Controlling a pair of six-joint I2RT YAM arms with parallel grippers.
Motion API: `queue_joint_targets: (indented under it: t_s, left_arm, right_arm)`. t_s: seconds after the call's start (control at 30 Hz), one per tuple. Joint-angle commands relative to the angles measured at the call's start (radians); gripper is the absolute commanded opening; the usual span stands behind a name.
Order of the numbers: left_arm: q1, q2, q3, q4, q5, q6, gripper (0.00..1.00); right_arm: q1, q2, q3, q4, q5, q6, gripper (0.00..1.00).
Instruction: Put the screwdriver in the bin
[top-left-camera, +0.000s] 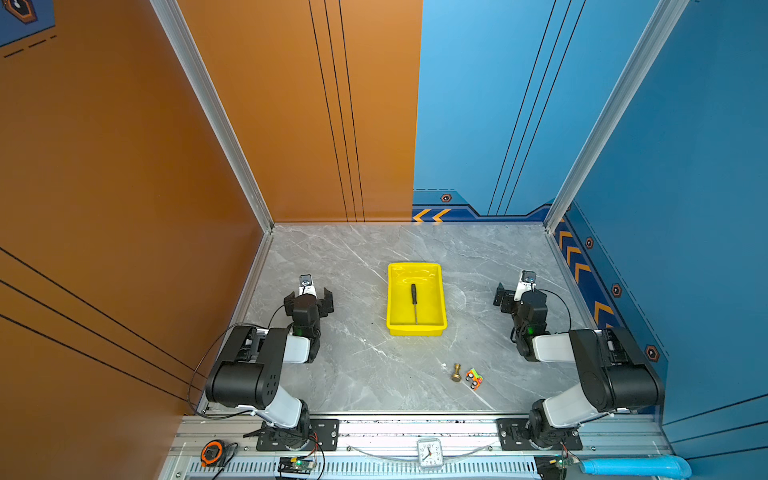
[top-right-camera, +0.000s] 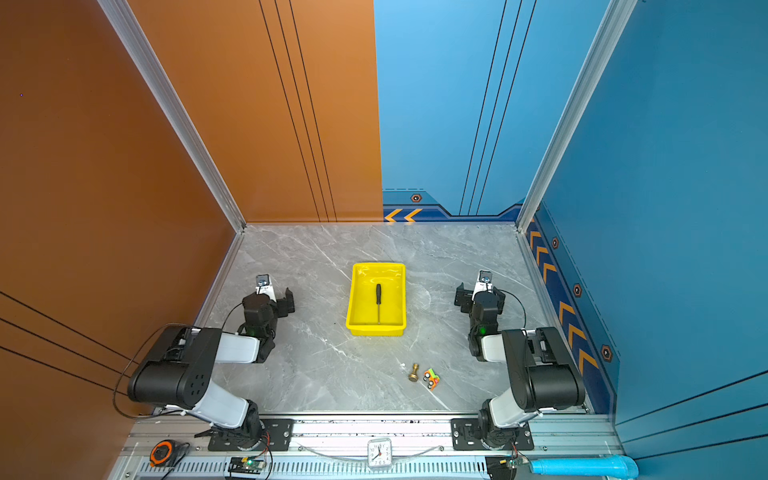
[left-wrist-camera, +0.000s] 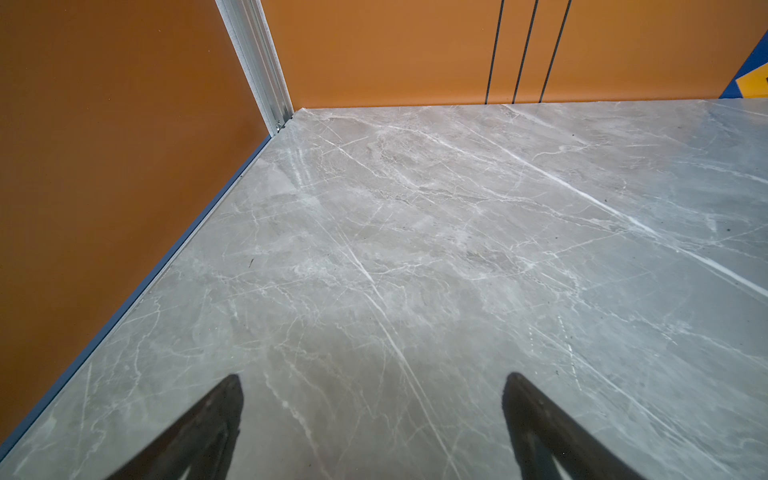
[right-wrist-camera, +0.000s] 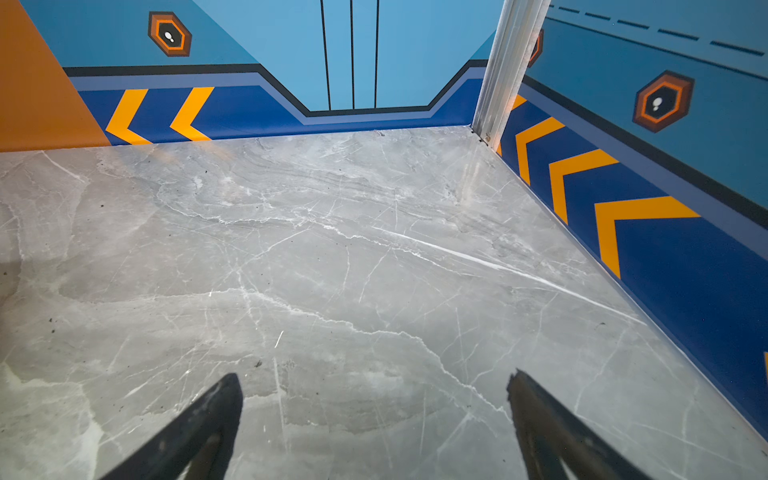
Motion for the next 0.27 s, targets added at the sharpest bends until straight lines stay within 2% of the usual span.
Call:
queue_joint_targets:
  t_s: [0.0, 0.23]
  left_arm:
    - [-0.010, 0.010, 0.020, 0.023, -0.009, 0.019, 0.98]
    - [-0.008, 0.011, 0.021, 0.023, 0.001, 0.020, 0.98]
  right_arm:
    - [-0.008, 0.011, 0.017, -0.020, 0.015, 0.019, 1.00]
    - [-0.010, 0.011, 0.017, -0.022, 0.012, 0.021, 1.00]
